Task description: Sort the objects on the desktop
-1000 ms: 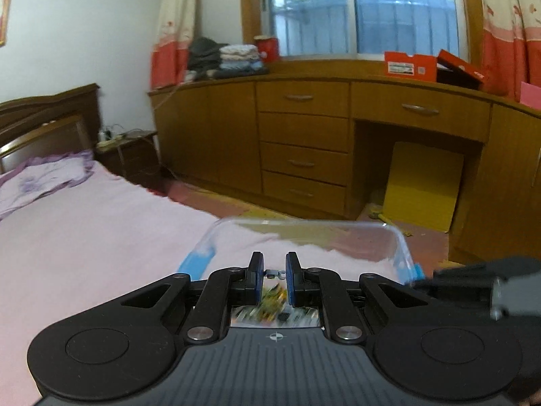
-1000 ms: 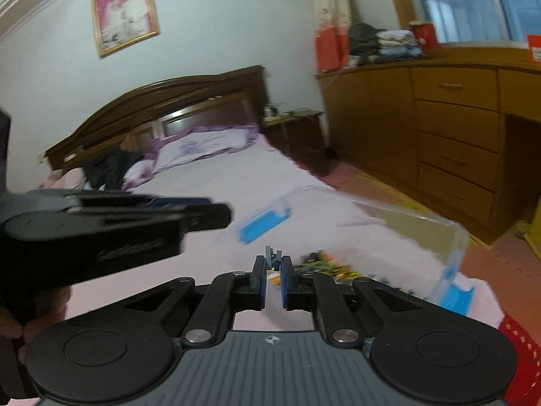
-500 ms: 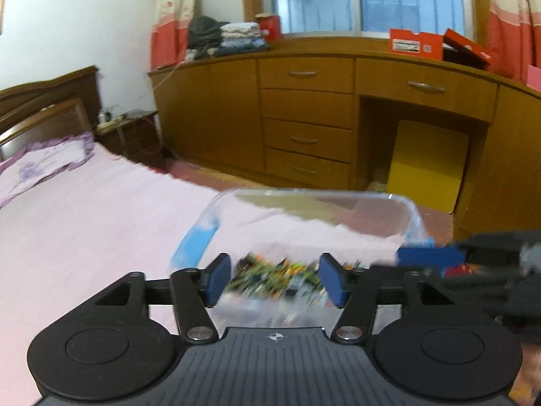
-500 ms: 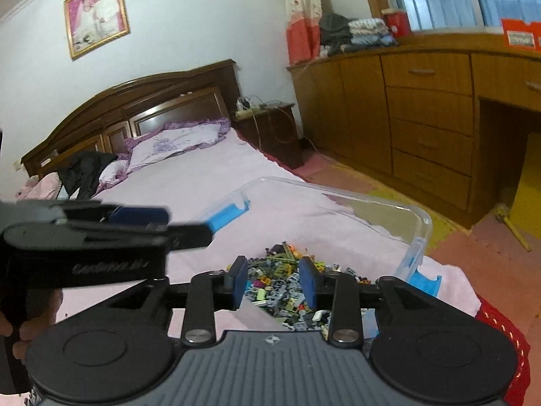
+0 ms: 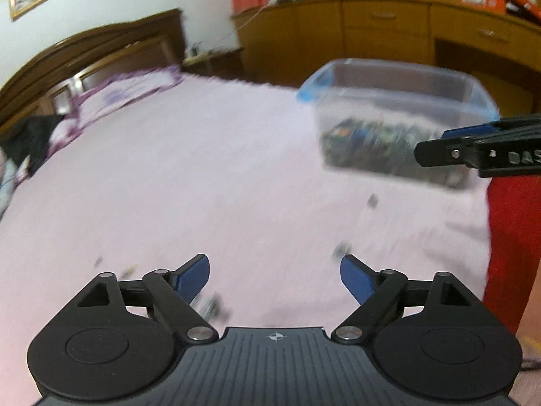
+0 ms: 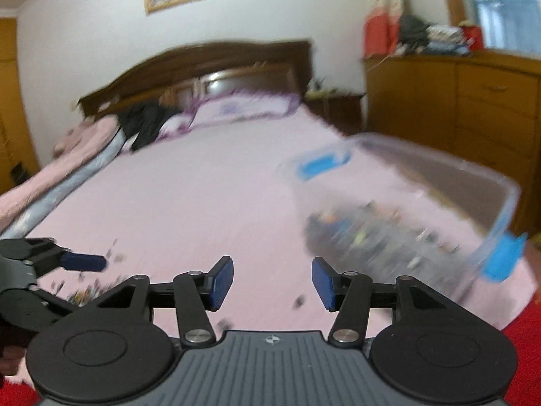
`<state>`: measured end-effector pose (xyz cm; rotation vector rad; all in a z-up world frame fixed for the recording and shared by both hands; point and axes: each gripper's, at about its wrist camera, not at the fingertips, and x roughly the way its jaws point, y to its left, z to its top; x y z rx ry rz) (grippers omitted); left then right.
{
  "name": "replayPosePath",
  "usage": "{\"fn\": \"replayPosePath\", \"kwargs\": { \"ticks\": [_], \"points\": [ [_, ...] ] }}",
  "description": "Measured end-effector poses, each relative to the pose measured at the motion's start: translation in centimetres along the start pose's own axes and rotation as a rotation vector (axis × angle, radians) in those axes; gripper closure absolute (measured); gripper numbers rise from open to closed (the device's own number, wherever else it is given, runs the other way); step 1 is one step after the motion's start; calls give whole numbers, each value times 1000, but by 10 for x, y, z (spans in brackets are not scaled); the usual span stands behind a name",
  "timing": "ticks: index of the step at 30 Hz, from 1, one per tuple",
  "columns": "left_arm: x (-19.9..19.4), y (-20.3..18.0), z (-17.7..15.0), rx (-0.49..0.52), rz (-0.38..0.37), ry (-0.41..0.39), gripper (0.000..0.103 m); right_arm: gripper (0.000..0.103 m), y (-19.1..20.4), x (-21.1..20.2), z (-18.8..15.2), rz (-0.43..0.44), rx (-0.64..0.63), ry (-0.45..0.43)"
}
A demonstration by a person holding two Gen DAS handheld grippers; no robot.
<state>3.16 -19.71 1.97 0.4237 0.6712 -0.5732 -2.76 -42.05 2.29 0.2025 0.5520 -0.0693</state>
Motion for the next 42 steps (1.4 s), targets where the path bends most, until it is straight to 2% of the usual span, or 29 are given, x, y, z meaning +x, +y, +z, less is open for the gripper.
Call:
{"fn": "replayPosePath", "kwargs": {
  "ticks": [4,9,14,20,22,25,27,29,32,38,42],
  "points": [
    [-18,23,-30,-82,44,52,13,48,27,19,-23,46,-26,82],
    [-31,49,-47,-183,78,83,13,48,61,36,-49,73,-66,142],
    [-43,64,-57,-237,94,81,13,48,79,61,-57,52,-106,166],
    [-35,60,-59,-258,96,95,13,48,84,98,-55,21,-125,161],
    [-28,58,-58,-252,84,83,13,55,85,103,-56,15,-124,165],
    [-19,55,-50,-217,54,45,23,66,78,104,-60,11,-93,192],
    [-7,53,-42,-179,21,34,42,73,72,103,-63,21,-63,193],
    [10,52,-35,-155,-13,49,54,74,66,100,-68,31,-24,193],
    [38,53,-28,-123,-41,87,65,75,62,94,-75,40,0,183],
    [64,59,-28,-94,52,135,68,75,64,92,-80,34,-1,175],
    [67,62,-33,-96,39,148,67,74,62,93,-80,39,5,171]
  ]
}}
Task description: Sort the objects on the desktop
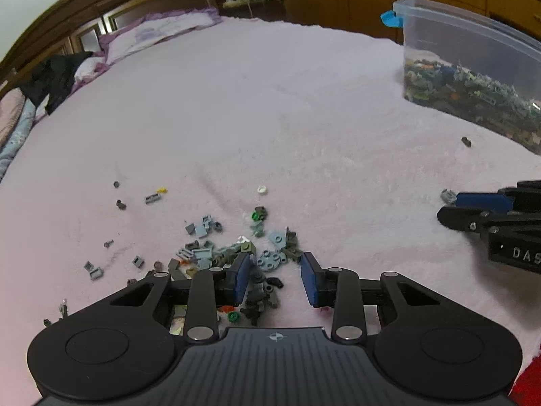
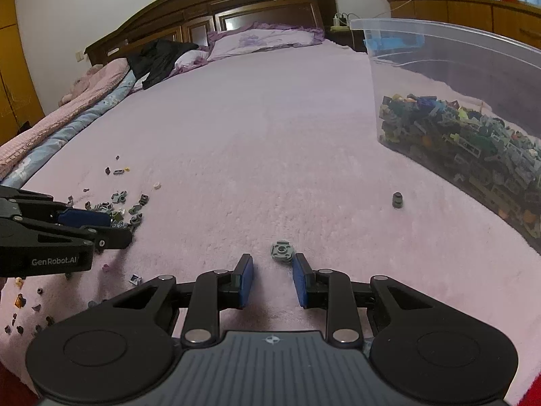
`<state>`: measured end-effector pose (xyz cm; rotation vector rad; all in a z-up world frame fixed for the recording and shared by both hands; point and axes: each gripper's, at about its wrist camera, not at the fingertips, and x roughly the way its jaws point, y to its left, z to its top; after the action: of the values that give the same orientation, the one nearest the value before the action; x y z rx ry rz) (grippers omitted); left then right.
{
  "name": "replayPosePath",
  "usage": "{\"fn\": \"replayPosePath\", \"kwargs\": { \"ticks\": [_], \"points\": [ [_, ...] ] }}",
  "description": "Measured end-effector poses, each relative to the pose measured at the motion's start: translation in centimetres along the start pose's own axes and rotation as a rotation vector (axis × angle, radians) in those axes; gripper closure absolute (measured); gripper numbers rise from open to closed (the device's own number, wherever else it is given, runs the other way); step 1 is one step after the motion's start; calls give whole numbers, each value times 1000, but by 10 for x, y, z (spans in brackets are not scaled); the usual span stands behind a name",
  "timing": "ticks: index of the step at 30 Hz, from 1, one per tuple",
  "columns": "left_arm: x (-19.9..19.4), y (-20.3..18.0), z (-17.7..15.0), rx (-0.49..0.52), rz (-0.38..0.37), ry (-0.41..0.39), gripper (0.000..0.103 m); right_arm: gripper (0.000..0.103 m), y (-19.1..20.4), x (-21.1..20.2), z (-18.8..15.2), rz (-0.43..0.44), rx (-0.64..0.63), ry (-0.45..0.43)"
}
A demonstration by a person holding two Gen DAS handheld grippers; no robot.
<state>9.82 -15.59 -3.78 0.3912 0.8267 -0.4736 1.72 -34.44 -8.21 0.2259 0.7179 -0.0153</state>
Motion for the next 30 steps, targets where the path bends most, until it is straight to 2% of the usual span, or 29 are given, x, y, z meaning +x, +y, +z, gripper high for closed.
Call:
{"fn": "replayPosePath", "kwargs": {
  "ticks": [4,7,8,12,19,20,22,25,30],
  "points": [
    [4,11,1,-66,-53,-4,68,74,1,0,-1,-4,-5,-4],
    [6,19,2,-107,-84,1,80,74,2,0,-1,-6,-7,-5],
    [5,19,2,-107,-86,0,89,74,2,0,0,-6,-8,-5],
    [-3,15,-2,-94,-72,-11,90,74,2,0,0,-6,-11,-6],
    [-33,14,-9,-131,-96,-62,90,75,-1,0,3,2,1,0],
    [-39,13,-10,-131,-100,-72,90,77,-2,0,4,4,8,1],
    [-49,13,-9,-138,-110,-92,90,90,-5,-2,6,12,29,6],
    [-60,13,-6,-155,-124,-117,90,98,-7,-6,9,28,37,18],
    [-69,8,-3,-151,-132,-141,90,96,-5,-14,9,21,15,22]
  ]
}}
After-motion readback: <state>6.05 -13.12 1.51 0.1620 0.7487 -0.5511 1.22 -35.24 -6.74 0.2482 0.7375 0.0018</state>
